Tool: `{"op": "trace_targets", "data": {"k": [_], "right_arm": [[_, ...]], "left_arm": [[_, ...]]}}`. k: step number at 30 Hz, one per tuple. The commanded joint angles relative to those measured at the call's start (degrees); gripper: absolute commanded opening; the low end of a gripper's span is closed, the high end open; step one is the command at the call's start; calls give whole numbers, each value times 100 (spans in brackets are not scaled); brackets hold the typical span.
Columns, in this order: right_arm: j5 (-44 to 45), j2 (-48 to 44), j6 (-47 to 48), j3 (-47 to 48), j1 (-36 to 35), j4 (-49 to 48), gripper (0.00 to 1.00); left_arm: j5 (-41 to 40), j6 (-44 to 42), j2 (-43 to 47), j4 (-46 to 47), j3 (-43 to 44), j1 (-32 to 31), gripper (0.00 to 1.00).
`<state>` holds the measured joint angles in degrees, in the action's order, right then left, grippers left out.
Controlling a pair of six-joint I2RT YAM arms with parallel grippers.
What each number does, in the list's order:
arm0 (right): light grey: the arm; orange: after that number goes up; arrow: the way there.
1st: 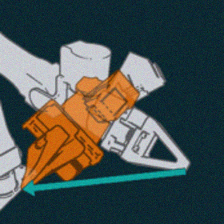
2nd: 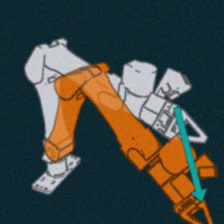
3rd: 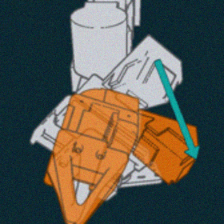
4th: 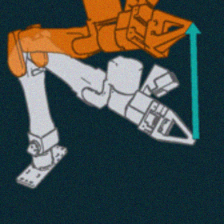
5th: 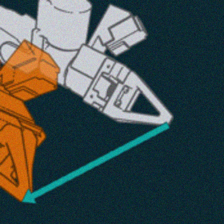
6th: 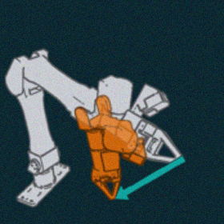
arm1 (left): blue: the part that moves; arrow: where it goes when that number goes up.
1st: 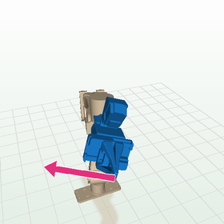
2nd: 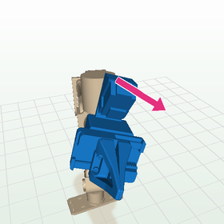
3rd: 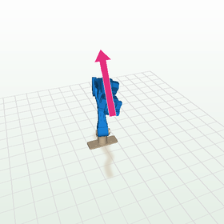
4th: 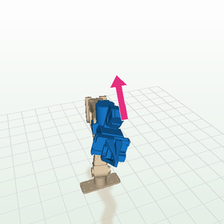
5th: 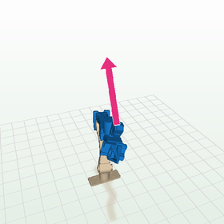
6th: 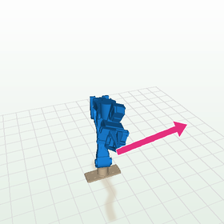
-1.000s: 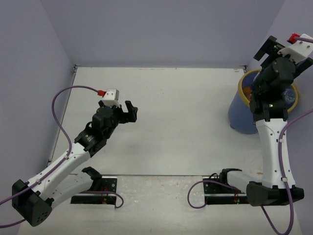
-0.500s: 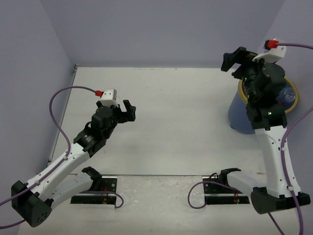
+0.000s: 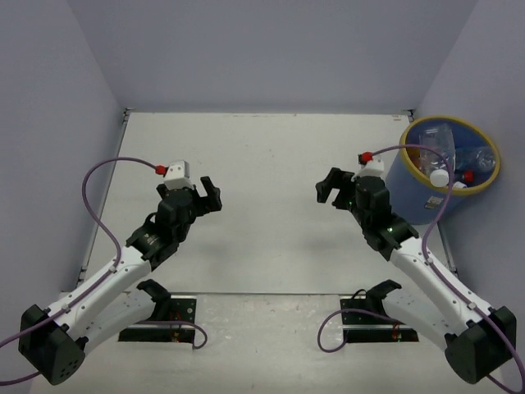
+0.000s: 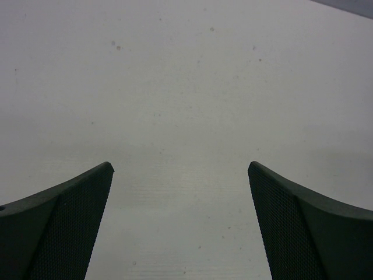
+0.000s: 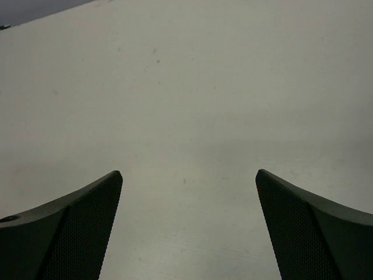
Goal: Put the plastic bottles in the bin
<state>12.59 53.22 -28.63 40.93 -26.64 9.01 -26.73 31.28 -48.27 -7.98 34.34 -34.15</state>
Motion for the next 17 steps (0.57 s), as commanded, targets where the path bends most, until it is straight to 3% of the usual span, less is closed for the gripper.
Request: {"op": "trace_targets", "data": {"k": [1, 5, 17], "right_arm": [[473, -1032, -600, -886, -79, -554, 99], [539, -1591, -797, -1162, -74, -567, 99], [756, -1884, -1217, -1556, -79, -906, 99]], "left_arm": [[-280, 124, 69, 113, -162, 5, 100], [-152, 66, 389, 271, -318, 9, 100], [-473, 140, 1012, 103, -540, 5, 100]]}}
